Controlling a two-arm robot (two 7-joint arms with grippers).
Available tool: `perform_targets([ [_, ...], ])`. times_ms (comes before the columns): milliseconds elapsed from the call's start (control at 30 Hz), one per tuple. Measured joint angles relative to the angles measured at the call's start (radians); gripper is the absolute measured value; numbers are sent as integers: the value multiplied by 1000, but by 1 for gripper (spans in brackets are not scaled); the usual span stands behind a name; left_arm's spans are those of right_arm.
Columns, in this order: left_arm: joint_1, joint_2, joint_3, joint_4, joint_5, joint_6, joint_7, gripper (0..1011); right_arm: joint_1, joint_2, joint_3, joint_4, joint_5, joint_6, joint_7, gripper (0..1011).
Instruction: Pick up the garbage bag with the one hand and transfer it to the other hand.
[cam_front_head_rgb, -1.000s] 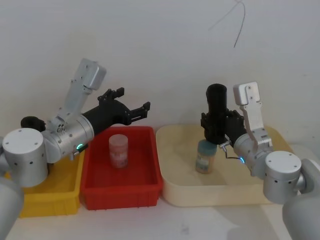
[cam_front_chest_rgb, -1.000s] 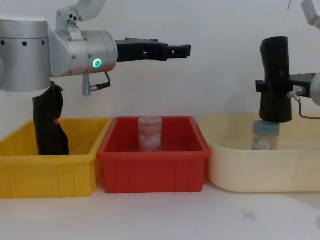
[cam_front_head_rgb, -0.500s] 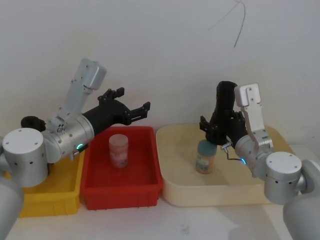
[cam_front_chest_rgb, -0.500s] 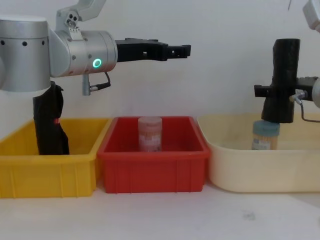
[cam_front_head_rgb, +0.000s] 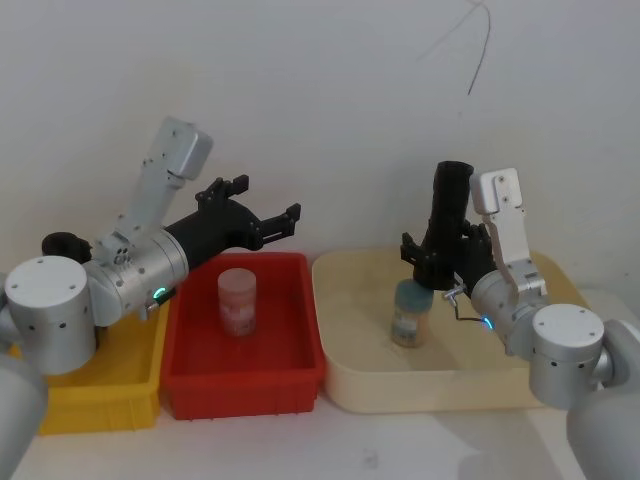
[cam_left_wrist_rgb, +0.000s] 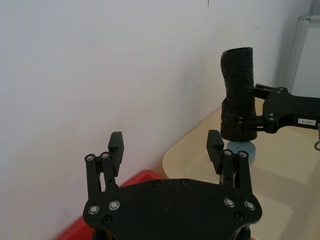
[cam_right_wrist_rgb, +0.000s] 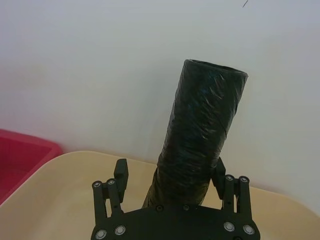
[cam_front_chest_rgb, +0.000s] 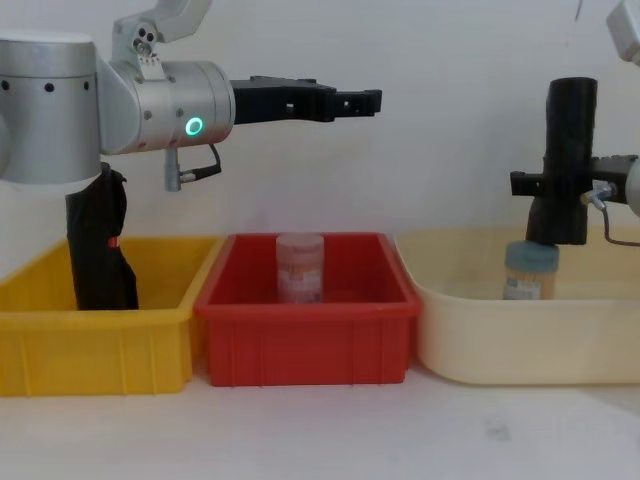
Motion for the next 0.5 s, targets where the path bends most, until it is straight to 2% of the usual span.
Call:
perform_targets([
  [500, 0, 0, 0, 0, 0, 0, 0, 1000, 1, 0, 0, 2, -1, 0, 0, 1001],
])
